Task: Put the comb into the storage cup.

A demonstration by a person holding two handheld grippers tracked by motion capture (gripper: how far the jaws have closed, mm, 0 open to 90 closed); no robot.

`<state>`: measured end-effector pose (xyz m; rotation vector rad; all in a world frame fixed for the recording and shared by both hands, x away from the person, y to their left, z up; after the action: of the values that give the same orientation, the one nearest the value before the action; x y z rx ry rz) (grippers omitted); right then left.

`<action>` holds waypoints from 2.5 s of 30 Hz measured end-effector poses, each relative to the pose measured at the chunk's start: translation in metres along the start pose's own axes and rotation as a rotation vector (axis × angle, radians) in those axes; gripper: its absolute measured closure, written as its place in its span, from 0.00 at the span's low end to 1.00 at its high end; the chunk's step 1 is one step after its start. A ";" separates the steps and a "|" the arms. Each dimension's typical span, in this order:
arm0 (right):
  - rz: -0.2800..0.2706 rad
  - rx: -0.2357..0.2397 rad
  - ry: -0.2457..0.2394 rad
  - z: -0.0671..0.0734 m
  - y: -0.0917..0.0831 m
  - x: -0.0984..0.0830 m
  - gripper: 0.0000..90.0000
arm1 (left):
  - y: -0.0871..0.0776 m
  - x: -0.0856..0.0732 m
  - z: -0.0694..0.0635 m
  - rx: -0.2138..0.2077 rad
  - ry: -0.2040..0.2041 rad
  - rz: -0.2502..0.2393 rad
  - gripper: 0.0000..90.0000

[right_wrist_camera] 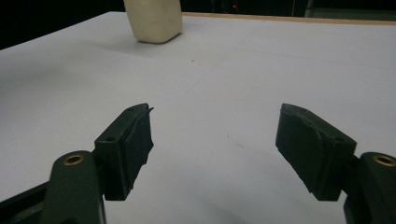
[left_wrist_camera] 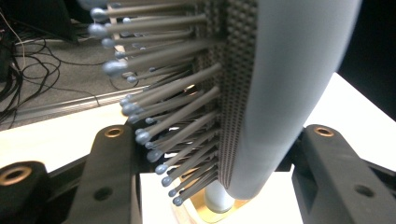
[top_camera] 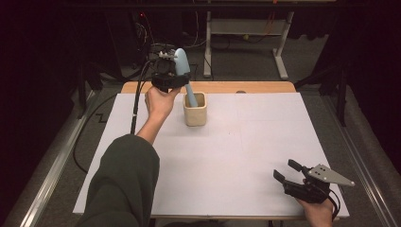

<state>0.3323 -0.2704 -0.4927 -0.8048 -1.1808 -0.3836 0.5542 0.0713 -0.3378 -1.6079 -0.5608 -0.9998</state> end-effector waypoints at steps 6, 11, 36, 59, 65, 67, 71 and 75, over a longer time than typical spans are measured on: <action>0.002 0.002 0.002 0.000 0.000 0.000 0.31 | 0.004 -0.005 -0.002 -0.004 0.003 0.013 0.57; 0.003 0.009 0.005 0.001 0.000 0.000 0.30 | 0.008 -0.008 -0.001 0.001 0.001 0.024 0.57; 0.002 0.007 0.003 0.001 0.000 0.000 0.30 | 0.018 -0.025 -0.001 -0.015 -0.017 0.051 0.57; 0.003 0.007 0.000 0.001 0.000 0.000 0.31 | 0.028 -0.035 -0.008 -0.018 -0.005 0.068 0.57; 0.004 0.007 0.000 0.001 0.000 0.000 0.31 | 0.030 -0.038 -0.011 -0.021 -0.001 0.074 0.57; 0.003 0.007 -0.001 0.001 0.000 0.000 0.31 | 0.031 -0.038 -0.012 -0.023 0.003 0.076 0.57; 0.003 0.007 0.001 0.001 0.000 0.000 0.31 | 0.033 -0.040 -0.013 -0.024 0.004 0.077 0.57; 0.003 0.008 -0.002 0.001 0.000 0.000 0.31 | 0.034 -0.043 -0.013 -0.024 0.002 0.081 0.57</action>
<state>0.3315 -0.2693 -0.4928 -0.7999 -1.1822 -0.3761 0.5543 0.0553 -0.3916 -1.6380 -0.4801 -0.9513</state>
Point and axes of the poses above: each handheld gripper's, and its own axes: y roughly forward along the jaws, x roughly out of its top, z roughly to its left, the point moved 9 cm from there along y, roughly forward along the jaws, and after that the axes turned 10 degrees about x, right-handed, at the moved point
